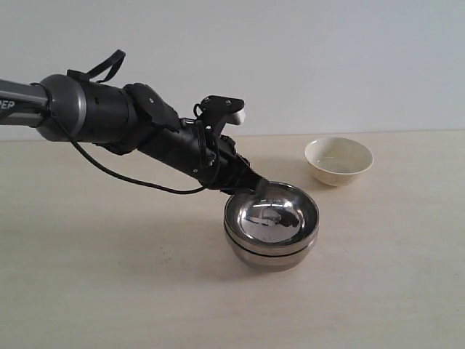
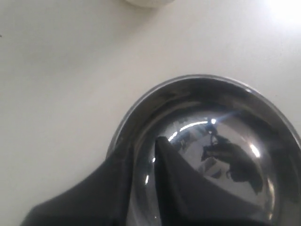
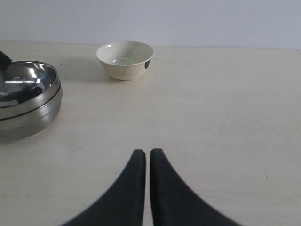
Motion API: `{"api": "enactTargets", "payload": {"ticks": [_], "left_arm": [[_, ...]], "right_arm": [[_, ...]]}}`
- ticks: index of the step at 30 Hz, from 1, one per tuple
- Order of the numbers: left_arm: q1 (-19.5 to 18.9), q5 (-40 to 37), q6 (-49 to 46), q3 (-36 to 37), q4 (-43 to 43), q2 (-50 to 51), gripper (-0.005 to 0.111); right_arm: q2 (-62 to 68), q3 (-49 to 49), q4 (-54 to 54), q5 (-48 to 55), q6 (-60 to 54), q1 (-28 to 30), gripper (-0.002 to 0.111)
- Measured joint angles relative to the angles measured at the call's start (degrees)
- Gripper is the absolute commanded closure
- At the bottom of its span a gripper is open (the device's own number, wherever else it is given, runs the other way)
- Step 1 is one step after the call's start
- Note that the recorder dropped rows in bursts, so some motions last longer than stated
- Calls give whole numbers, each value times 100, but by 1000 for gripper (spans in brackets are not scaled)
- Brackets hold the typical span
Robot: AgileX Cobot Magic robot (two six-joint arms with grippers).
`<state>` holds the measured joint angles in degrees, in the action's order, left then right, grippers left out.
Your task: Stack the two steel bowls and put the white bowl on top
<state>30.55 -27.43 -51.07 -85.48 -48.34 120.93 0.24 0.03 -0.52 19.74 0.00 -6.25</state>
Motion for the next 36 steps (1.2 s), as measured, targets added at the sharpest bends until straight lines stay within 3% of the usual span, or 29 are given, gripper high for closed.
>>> {"api": "enactTargets", "payload": {"ticks": [4, 11, 19, 22, 26, 30, 36], "left_arm": [[0, 161, 0, 0, 0, -244, 103], [0, 432, -34, 186, 0, -787, 103], [0, 1305, -259, 1700, -12, -2310, 103], [0, 1644, -270, 2606, -12, -3320, 103], [0, 1836, -282, 3264, -69, -4188, 103], [0, 2215, -273, 4212, -275, -5854, 103], [0, 2239, -262, 5017, -465, -8245, 103]], "right_arm": [[0, 0, 0, 0, 0, 0, 107], [0, 0, 17, 0, 0, 0, 107], [0, 0, 17, 0, 0, 0, 107], [0, 0, 17, 0, 0, 0, 107], [0, 0, 17, 0, 0, 0, 107], [0, 0, 17, 0, 0, 0, 107], [0, 0, 17, 0, 0, 0, 107]]}}
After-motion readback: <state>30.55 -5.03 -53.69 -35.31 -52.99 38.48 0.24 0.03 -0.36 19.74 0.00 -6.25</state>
